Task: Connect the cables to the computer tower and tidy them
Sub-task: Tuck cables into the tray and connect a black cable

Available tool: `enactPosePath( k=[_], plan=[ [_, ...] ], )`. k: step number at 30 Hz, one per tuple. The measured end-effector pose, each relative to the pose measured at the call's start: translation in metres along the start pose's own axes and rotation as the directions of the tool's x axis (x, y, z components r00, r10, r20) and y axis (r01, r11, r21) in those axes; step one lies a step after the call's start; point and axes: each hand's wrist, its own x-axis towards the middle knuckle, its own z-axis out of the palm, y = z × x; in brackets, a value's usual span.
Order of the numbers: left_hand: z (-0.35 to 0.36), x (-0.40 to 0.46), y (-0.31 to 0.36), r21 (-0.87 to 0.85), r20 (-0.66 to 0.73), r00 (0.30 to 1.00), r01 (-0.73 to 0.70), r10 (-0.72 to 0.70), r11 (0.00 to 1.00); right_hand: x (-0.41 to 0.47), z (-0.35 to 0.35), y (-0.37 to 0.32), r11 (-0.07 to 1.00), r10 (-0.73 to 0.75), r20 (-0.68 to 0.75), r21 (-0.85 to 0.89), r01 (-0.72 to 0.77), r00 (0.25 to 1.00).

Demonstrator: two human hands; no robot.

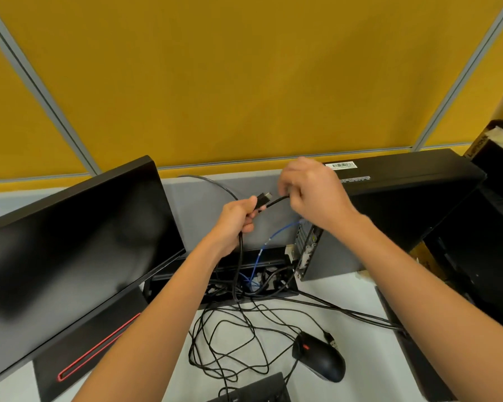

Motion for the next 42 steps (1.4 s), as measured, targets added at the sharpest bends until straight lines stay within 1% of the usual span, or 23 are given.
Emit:
enactPosePath(
  k=[1,2,3,5,8,10,12,14,15,17,20,21,22,24,25,28,29,31,35,38,40,42],
  plan=[
    [0.004,0.002,0.008,-0.078,0.041,0.999,0.011,-0.008,0.997,0.009,-0.003,0.006,0.999,0.034,0.045,-0.008,-0.034,0.998],
    [0.008,0.003,0.015,-0.101,0.076,0.997,0.012,-0.005,0.995,0.017,-0.003,0.013,0.997,0.071,0.099,-0.011,-0.070,0.993],
    [0.013,0.006,0.020,-0.082,0.096,0.995,0.005,0.003,0.997,0.024,-0.003,0.021,0.994,0.108,0.156,-0.006,-0.109,0.982],
    [0.020,0.011,0.030,0.020,0.110,0.994,-0.017,0.015,1.000,0.033,0.000,0.037,0.977,0.199,0.251,0.025,-0.212,0.947],
    [0.029,0.016,0.033,0.153,0.099,0.995,-0.048,0.033,0.987,0.038,0.003,0.051,0.927,0.340,0.362,0.027,-0.375,0.868],
    [0.032,0.019,0.027,0.212,0.036,0.993,-0.117,0.112,0.970,0.042,0.003,0.052,0.905,0.386,0.361,0.033,-0.425,0.849],
    [0.034,0.020,0.021,0.226,-0.021,0.975,-0.209,0.219,0.951,0.043,0.004,0.052,0.887,0.421,0.335,0.044,-0.460,0.843],
    [0.035,0.023,0.016,0.247,-0.048,0.952,-0.283,0.304,0.927,0.043,0.006,0.054,0.861,0.469,0.305,0.051,-0.506,0.829],
    [0.036,0.025,0.014,0.283,-0.053,0.938,-0.316,0.344,0.906,0.042,0.007,0.056,0.850,0.490,0.298,0.044,-0.525,0.819],
    [0.037,0.025,0.010,0.388,-0.046,0.900,-0.383,0.433,0.838,0.041,0.007,0.056,0.837,0.516,0.284,0.031,-0.546,0.808],
    [0.036,0.026,-0.003,0.534,-0.016,0.806,-0.493,0.591,0.687,0.038,0.006,0.057,0.821,0.554,0.242,0.004,-0.572,0.797],
    [0.036,0.026,-0.008,0.566,0.000,0.779,-0.517,0.627,0.643,0.037,0.005,0.057,0.817,0.563,0.228,-0.008,-0.577,0.794],
    [0.035,0.028,-0.012,0.582,0.010,0.768,-0.525,0.640,0.621,0.037,0.006,0.058,0.814,0.570,0.225,-0.023,-0.580,0.790],
    [0.034,0.031,-0.012,0.596,0.031,0.772,-0.524,0.635,0.608,0.037,0.007,0.061,0.810,0.575,0.227,-0.022,-0.586,0.786],
    [0.034,0.034,-0.010,0.607,0.048,0.769,-0.529,0.637,0.593,0.037,0.008,0.062,0.806,0.575,0.221,0.012,-0.592,0.788],
    [0.041,0.040,-0.002,0.644,0.120,0.736,-0.568,0.666,0.512,0.037,0.008,0.066,0.771,0.585,0.150,0.203,-0.604,0.797],
    [0.045,0.041,-0.001,0.642,0.143,0.730,-0.582,0.668,0.500,0.037,0.006,0.068,0.756,0.593,0.126,0.251,-0.604,0.795],
    [0.050,0.043,0.001,0.624,0.170,0.735,-0.596,0.656,0.506,0.036,0.005,0.070,0.743,0.598,0.102,0.303,-0.597,0.795],
    [0.055,0.042,0.008,0.613,0.195,0.733,-0.610,0.652,0.502,0.034,0.005,0.068,0.743,0.589,0.093,0.330,-0.583,0.803],
    [0.059,0.036,0.015,0.650,0.233,0.791,-0.559,0.566,0.514,0.033,0.004,0.067,0.740,0.591,0.084,0.339,-0.581,0.802],
    [0.061,0.036,0.018,0.706,0.249,0.805,-0.531,0.538,0.468,0.033,0.003,0.067,0.738,0.593,0.081,0.344,-0.581,0.801],
    [0.063,0.038,0.020,0.738,0.249,0.793,-0.527,0.555,0.421,0.032,0.003,0.067,0.731,0.599,0.083,0.349,-0.586,0.796]
  ],
)
